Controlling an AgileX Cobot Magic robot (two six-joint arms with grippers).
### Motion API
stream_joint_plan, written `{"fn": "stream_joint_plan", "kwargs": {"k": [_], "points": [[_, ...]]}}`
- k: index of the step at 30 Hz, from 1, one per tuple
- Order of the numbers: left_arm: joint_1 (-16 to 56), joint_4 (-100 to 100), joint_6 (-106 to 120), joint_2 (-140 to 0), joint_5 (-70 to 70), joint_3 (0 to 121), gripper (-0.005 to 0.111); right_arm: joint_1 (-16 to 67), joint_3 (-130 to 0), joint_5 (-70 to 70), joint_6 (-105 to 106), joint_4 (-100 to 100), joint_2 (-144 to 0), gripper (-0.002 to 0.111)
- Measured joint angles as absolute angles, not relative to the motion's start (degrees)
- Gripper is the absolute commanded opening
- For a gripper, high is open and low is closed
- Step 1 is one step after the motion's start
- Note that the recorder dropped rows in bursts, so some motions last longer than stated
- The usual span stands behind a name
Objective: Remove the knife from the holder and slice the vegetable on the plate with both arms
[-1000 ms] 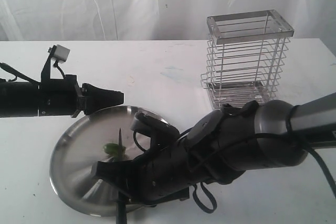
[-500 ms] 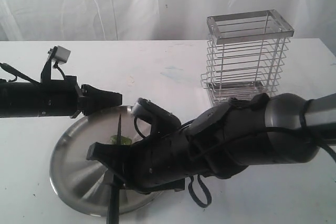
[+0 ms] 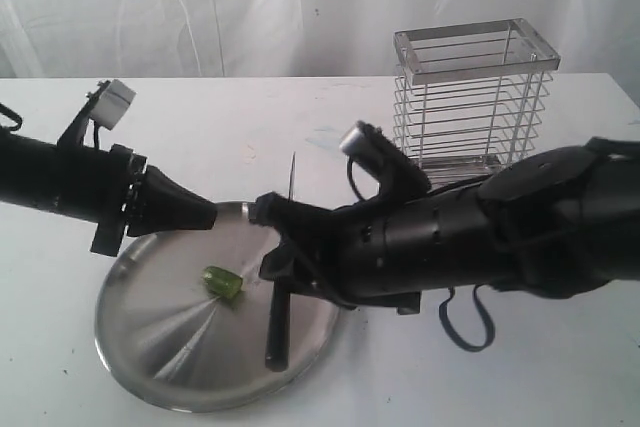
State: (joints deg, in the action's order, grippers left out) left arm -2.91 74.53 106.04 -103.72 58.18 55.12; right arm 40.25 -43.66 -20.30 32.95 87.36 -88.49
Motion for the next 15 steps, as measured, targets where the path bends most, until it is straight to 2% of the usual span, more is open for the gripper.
{"fn": "stream_joint_plan", "kwargs": {"k": [7, 13, 15], "points": [[2.9, 59.4, 112.1, -103.2, 53.8, 65.5, 0.0, 31.0, -43.5, -33.4, 33.2, 80.9, -85.9, 0.0], [7.6, 39.8, 112.1, -103.2, 52.4, 68.4, 0.0, 29.1, -43.4, -37.8, 35.2, 80.1, -85.9, 0.0], [7.9, 38.8, 112.2, -103.2, 49.8, 68.5, 0.005, 29.0, -43.4, -38.9, 36.2, 80.0, -85.9, 0.0]]}}
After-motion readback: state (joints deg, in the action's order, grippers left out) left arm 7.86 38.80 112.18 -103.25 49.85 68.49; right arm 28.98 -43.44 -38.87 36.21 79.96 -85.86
